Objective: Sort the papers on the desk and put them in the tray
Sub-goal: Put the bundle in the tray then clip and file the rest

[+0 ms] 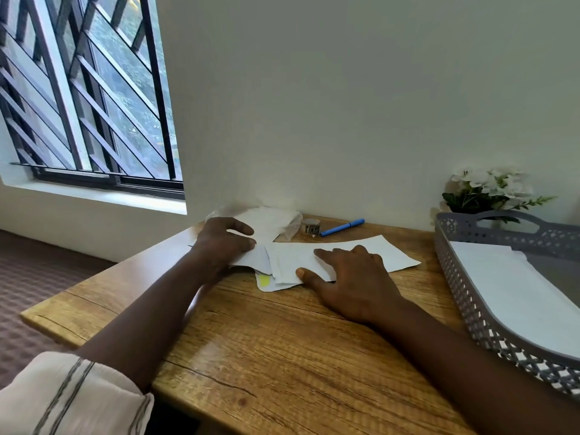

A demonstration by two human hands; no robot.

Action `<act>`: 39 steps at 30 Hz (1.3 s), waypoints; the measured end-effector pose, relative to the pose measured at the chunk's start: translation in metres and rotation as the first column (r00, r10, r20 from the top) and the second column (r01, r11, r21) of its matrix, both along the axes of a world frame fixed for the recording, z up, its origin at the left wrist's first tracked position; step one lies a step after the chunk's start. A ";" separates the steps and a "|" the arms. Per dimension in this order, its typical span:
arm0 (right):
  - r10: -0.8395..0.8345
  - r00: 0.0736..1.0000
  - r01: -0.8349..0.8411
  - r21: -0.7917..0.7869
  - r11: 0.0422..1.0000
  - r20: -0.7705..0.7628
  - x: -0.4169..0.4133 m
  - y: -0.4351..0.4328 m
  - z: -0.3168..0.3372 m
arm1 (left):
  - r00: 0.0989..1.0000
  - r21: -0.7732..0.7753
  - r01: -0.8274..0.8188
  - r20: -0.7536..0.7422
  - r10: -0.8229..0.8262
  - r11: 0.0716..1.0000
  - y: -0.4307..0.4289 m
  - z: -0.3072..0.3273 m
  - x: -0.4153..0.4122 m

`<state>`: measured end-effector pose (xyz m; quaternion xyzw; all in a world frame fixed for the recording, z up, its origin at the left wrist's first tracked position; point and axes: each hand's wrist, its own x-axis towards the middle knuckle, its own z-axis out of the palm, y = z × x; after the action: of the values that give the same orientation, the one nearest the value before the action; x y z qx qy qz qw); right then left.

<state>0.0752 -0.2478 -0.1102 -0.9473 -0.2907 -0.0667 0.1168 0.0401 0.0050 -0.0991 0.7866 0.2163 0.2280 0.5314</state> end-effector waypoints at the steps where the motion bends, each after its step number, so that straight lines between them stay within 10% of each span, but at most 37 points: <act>1: 0.008 1.000 -0.008 -0.012 1.000 -0.001 -0.001 0.000 0.001 | 1.000 0.063 -0.013 -0.019 0.014 0.998 -0.004 -0.002 0.001; 6: 0.015 1.000 -0.016 -0.033 0.999 -0.015 -0.005 -0.002 0.004 | 0.999 0.209 -0.033 0.031 0.027 0.977 -0.019 -0.002 0.003; 23: 0.207 0.911 -0.267 0.127 0.955 0.357 -0.009 -0.001 0.001 | 0.995 -0.103 0.091 0.039 -0.088 0.990 -0.043 0.002 0.002; 28: 0.222 0.926 -0.302 0.247 0.921 0.305 -0.006 -0.004 -0.002 | 0.996 0.127 0.057 0.065 -0.066 0.990 -0.041 -0.005 0.010; 32: 0.106 0.975 -0.168 0.336 0.927 0.193 -0.002 -0.001 -0.005 | 0.992 -0.043 0.125 0.020 -0.124 0.991 -0.044 -0.004 0.009; 39: -0.024 0.997 0.016 0.112 0.994 0.069 0.000 0.001 -0.002 | 0.997 0.012 0.035 -0.066 -0.034 0.999 -0.049 -0.004 0.014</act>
<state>0.0750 -0.2467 -0.1124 -0.9393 -0.2808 -0.1173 0.1583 0.0544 -0.0443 -0.1027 0.8008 0.2185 0.1945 0.5226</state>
